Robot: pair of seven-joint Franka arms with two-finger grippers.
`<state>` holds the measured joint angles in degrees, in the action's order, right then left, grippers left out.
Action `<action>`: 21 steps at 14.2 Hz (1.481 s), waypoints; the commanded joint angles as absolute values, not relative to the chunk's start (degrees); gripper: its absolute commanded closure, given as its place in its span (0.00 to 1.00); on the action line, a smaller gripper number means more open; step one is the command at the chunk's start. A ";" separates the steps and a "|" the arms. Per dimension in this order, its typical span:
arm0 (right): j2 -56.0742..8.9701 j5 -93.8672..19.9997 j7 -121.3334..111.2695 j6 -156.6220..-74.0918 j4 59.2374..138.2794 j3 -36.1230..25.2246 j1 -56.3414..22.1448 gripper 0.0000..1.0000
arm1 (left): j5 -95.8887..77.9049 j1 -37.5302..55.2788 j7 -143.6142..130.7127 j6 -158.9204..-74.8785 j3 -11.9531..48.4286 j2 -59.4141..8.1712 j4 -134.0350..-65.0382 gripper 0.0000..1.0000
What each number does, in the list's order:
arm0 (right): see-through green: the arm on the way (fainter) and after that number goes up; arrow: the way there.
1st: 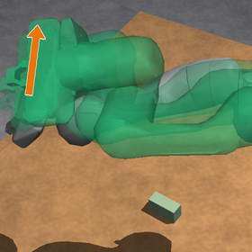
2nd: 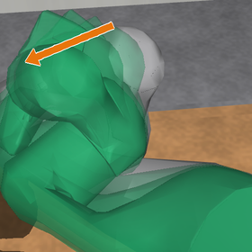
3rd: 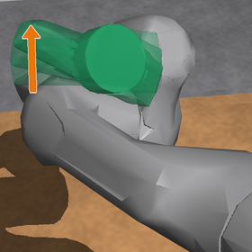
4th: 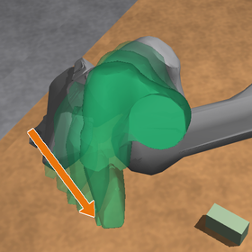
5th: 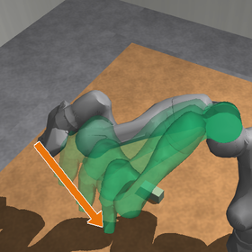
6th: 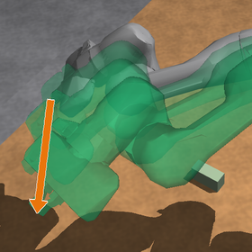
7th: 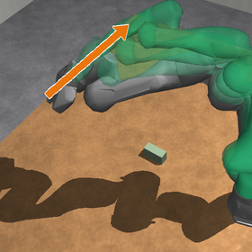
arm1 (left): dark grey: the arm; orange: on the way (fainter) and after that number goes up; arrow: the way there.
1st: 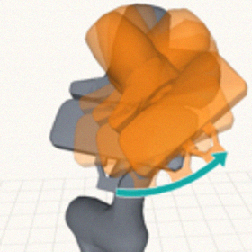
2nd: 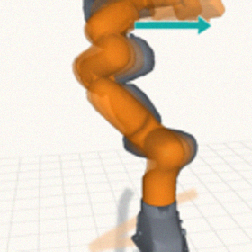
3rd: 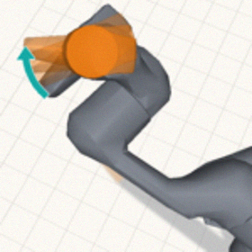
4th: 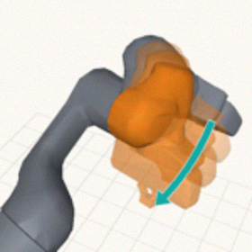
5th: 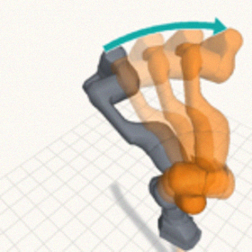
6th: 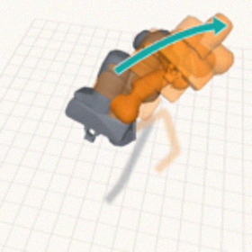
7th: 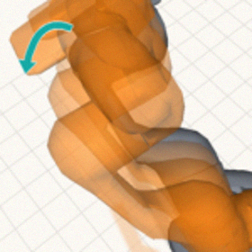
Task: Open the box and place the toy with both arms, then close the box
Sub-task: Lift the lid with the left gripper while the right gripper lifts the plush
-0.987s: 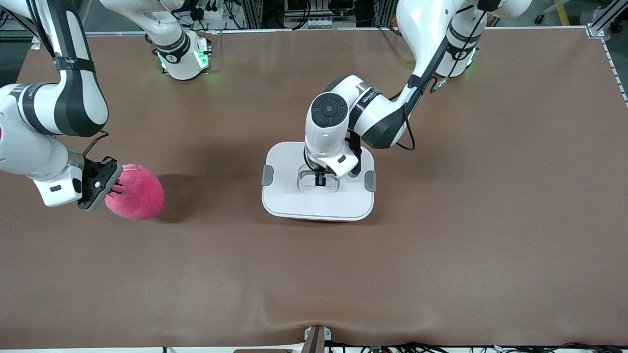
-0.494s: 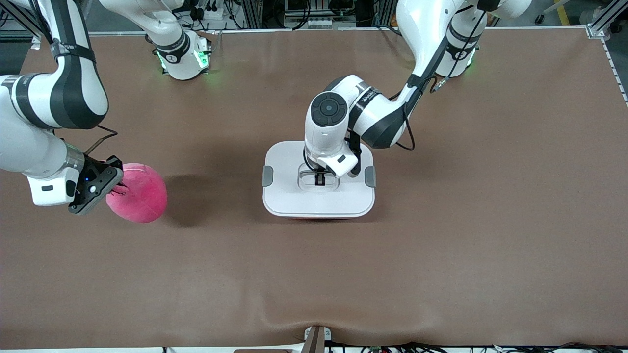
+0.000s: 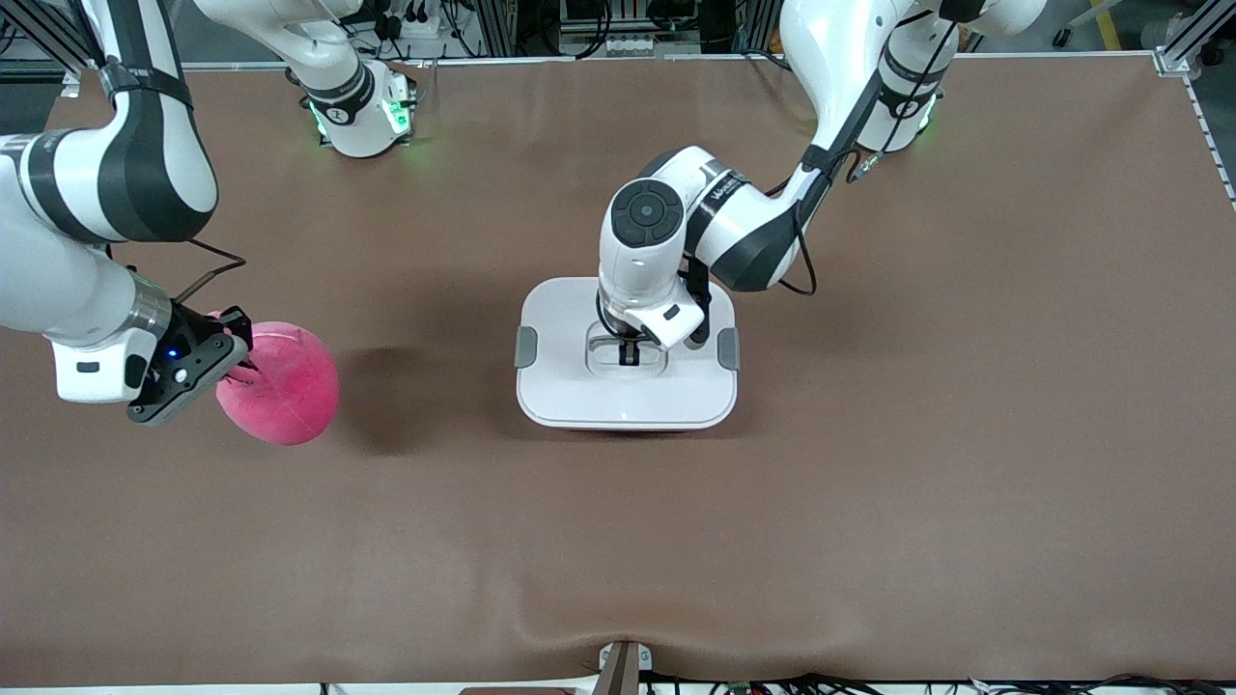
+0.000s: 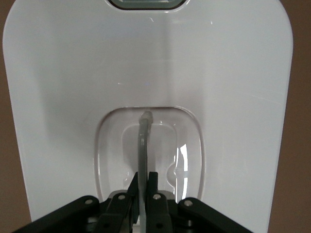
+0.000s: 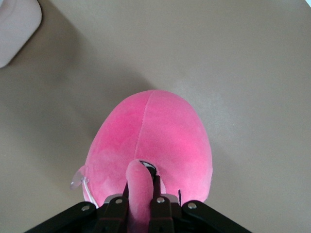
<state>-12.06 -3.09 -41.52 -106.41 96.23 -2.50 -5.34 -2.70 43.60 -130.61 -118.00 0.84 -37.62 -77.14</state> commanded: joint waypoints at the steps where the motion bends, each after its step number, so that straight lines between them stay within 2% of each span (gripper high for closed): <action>1: -13.62 -5.88 -37.11 -100.83 90.98 -2.81 -5.80 1.00 | -1.23 44.12 -131.13 -117.42 0.53 -36.48 -77.17 1.00; 4: -15.03 -7.38 -34.28 -98.00 87.90 -2.81 -5.89 1.00 | -0.62 44.12 -131.13 -117.33 0.61 -36.21 -77.17 1.00; 13: -15.03 -8.35 -24.89 -94.31 86.05 -2.72 -8.70 1.00 | -0.18 43.68 -128.24 -116.11 0.53 -32.52 -77.08 1.00; 21: -14.94 -12.48 -10.31 -92.64 84.11 -2.64 -14.14 1.00 | -1.14 35.52 -115.41 -110.83 0.61 -27.60 -77.08 1.00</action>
